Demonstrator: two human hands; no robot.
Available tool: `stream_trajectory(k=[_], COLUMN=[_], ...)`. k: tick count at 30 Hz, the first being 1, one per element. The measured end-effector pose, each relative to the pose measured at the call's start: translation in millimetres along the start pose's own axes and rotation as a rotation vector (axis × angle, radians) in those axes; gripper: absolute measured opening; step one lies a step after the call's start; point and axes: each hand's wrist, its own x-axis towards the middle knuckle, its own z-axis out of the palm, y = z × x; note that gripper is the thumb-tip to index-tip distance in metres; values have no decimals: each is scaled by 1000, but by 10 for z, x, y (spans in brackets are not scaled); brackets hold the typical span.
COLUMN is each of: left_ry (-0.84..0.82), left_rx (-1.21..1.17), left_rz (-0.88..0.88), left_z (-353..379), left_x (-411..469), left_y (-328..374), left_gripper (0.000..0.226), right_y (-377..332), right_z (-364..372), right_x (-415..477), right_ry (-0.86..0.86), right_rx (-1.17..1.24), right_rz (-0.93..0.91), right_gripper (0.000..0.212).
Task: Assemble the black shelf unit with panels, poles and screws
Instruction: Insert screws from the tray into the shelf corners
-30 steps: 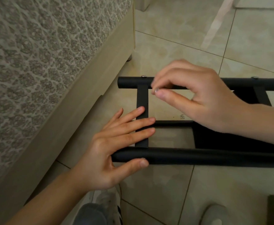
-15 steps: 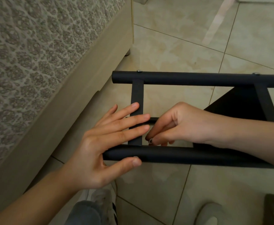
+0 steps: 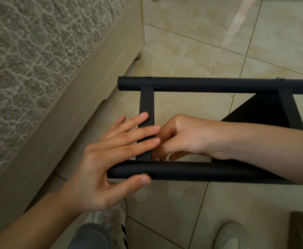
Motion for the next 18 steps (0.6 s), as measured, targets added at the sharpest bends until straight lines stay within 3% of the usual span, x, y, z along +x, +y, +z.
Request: stream_trajectory(k=[11, 18], left_ry=[1, -15], left_rx=[-13, -6], left_rz=[10, 7], left_z=[0, -12], left_x=[-6, -7], left_y=[-14, -11], left_gripper=[49, 49], right_y=[24, 44], right_z=[-51, -108], right_x=[47, 158], right_ry=[-85, -312], right_rx=[41, 130], right_rz=[31, 116], right_gripper=[10, 10])
